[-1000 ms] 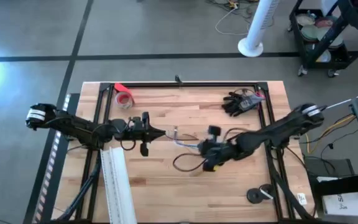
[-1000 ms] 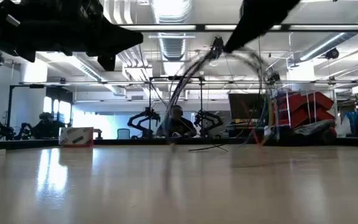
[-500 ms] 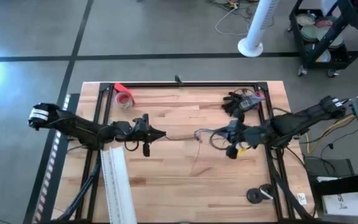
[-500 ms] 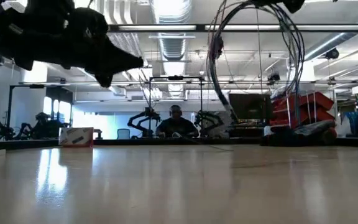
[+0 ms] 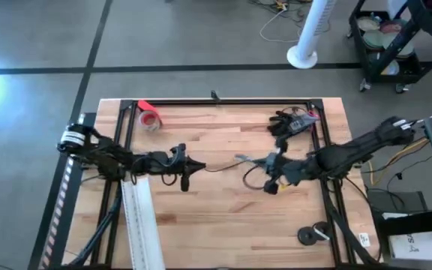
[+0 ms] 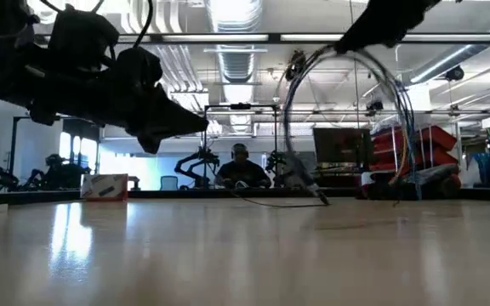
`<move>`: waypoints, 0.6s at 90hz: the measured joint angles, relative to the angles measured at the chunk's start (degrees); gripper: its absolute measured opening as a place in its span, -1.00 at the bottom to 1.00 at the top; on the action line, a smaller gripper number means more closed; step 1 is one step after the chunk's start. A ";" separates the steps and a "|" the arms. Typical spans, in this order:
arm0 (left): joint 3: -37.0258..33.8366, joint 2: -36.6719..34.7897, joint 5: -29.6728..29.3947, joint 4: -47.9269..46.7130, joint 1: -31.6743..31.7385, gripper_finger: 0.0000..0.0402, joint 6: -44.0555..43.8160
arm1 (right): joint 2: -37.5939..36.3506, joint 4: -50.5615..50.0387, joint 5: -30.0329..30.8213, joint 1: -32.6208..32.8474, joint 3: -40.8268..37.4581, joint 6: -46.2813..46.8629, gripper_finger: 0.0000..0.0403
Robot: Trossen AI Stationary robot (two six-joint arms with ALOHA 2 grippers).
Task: Ziptie cables
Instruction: Put a zip tie on the cables
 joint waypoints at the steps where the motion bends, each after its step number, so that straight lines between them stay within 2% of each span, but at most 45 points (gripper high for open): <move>1: 0.00 0.24 0.00 0.23 0.00 -1.00 0.00 | 0.71 0.38 -0.49 -0.05 -0.06 0.04 -1.00; 29: 0.02 2.06 0.00 2.14 0.07 -1.00 -0.47 | 17.53 4.12 -7.15 -0.17 0.67 5.16 -1.00; 43: 0.02 1.89 0.00 2.08 0.07 -1.00 -0.46 | 20.10 3.25 -7.61 -0.29 1.33 5.57 -1.00; 54: 0.02 1.89 0.02 2.09 0.07 -1.00 -0.46 | 19.95 3.16 -5.25 -1.33 1.26 5.74 -1.00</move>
